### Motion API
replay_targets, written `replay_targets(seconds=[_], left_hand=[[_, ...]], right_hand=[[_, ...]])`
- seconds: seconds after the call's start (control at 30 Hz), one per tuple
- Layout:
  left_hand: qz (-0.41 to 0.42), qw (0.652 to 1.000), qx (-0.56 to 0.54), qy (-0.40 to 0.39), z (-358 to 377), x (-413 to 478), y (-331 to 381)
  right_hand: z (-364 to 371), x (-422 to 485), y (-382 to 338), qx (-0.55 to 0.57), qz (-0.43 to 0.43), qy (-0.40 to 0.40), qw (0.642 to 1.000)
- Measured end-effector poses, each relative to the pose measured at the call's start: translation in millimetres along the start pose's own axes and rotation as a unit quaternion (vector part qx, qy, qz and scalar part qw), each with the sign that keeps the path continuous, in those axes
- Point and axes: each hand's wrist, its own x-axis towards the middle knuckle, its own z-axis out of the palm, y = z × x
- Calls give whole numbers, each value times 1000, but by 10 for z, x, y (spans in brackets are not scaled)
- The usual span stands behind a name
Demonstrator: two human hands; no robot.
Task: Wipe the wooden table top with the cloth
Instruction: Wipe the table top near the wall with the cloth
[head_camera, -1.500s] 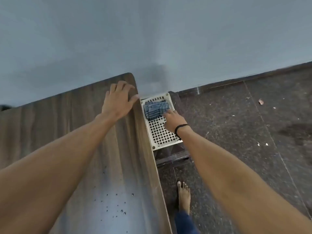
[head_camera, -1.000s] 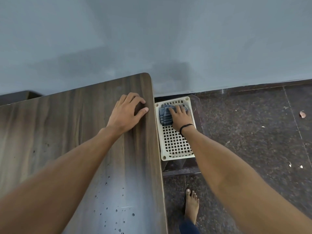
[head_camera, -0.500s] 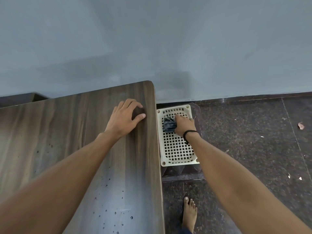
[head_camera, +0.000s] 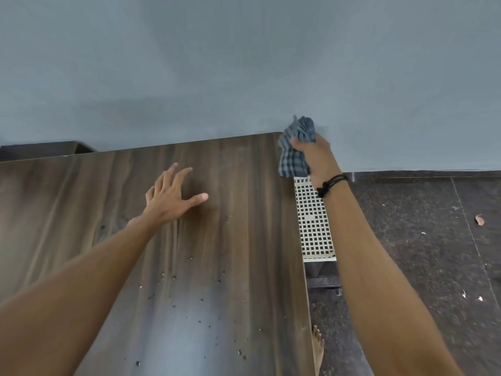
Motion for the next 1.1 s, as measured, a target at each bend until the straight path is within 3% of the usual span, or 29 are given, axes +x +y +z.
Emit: replay_targets(seconds=[0.1, 0.17, 0.2, 0.27, 0.33, 0.43, 0.67, 0.77, 0.93, 1.1], left_hand=[[12, 996, -11, -82, -40, 49, -161], [19, 988, -18, -153, -37, 59, -223], [25, 985, -6, -173, -27, 56, -244], [36, 982, 28, -181, -5, 64, -278], [49, 983, 47, -172, 2, 90, -295], [64, 981, 62, -173, 38, 96, -298], [91, 964, 127, -213, -24, 239, 44], [103, 953, 148, -243, -12, 314, 222], [69, 962, 105, -242, 14, 320, 312], [68, 969, 95, -216, 83, 384, 302]], right_hand=[[392, -46, 56, 33, 10, 20, 999], [556, -50, 206, -156, -11, 80, 984], [604, -68, 308, -288, -23, 110, 951], [680, -165, 509, -492, -82, 186, 846], [752, -248, 681, -593, -187, 213, 754], [795, -246, 892, -669, -230, 136, 693], [847, -47, 840, -680, -118, 144, 709], [1003, -55, 891, -704, -125, 104, 692], [636, -176, 928, -710, -166, 52, 682], [781, 124, 815, -676, -127, 102, 718]])
